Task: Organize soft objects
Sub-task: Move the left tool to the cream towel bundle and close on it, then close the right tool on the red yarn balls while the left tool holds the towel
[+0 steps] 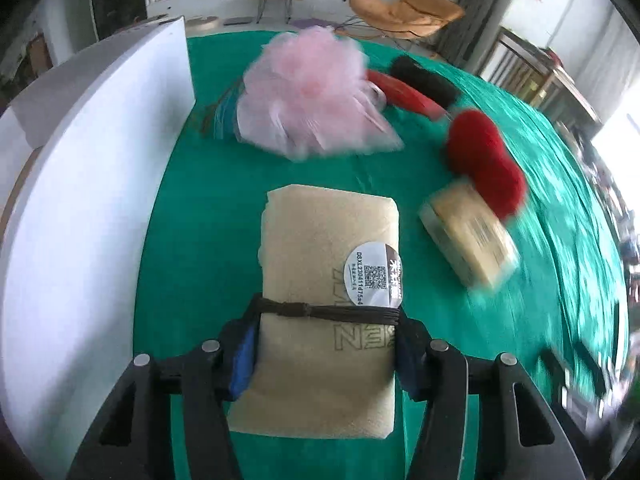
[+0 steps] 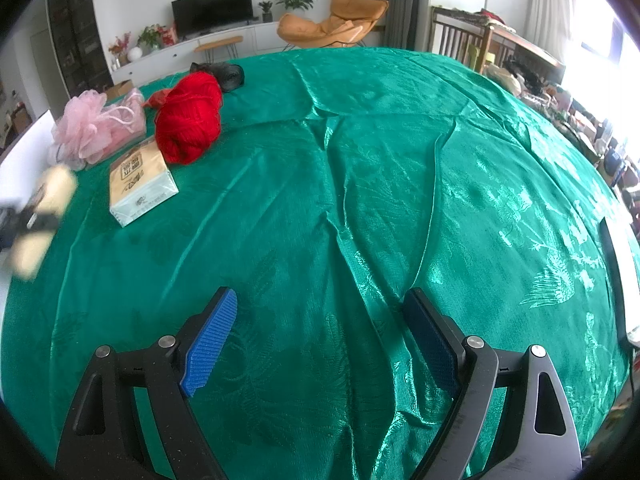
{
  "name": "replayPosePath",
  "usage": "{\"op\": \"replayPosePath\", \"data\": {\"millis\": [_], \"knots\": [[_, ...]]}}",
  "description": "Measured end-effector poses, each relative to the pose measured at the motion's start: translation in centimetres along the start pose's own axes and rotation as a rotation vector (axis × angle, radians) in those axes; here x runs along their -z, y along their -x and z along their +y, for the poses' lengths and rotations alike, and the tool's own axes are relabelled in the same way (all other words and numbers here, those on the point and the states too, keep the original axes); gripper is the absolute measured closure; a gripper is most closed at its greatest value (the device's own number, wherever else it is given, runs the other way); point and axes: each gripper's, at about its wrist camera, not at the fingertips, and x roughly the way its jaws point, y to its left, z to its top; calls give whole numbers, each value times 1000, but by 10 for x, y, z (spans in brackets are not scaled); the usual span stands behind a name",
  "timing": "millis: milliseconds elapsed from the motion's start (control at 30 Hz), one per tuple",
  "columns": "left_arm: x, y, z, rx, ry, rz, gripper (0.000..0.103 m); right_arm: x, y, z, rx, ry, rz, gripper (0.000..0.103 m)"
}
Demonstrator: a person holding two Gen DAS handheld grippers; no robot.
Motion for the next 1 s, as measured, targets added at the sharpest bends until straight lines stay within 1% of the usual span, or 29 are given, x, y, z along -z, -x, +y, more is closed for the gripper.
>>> {"op": "replayPosePath", "data": {"millis": [100,133,167,233,333,367,400,433,633,833,900,933,967,1000], "knots": [[33,17,-5,-50,-60,-17,40,0,0,0,0,0,0,15],[42,20,-6,-69,-82,-19,34,0,0,0,0,0,0,15],[44,23,-8,-76,-94,-21,24,0,0,1,0,0,0,15],[48,18,-10,-90,-122,-27,13,0,0,0,0,0,0,15],[44,3,-4,-117,-121,-12,13,0,0,1,-1,-1,0,15],[38,-11,-6,-118,-116,-4,6,0,0,0,-1,-1,0,15],[41,-11,-2,-109,-104,-28,3,0,0,0,-1,0,0,15],[42,-12,0,-117,-102,-46,0,0,0,1,-1,0,0,15],[52,-12,2,-92,-129,-131,0,0,0,1,0,0,0,15],[50,-14,0,-103,-119,-142,0,0,0,0,1,-2,-1,15],[51,-13,1,-103,-118,-143,0,0,-1,0,-4,3,2,13],[52,-13,1,-103,-118,-144,0,-3,-4,2,-26,24,18,9],[52,-13,1,-104,-118,-144,0,-8,-6,4,-47,53,40,9],[53,-13,1,-104,-118,-145,0,-18,-11,6,-68,85,94,10]]}}
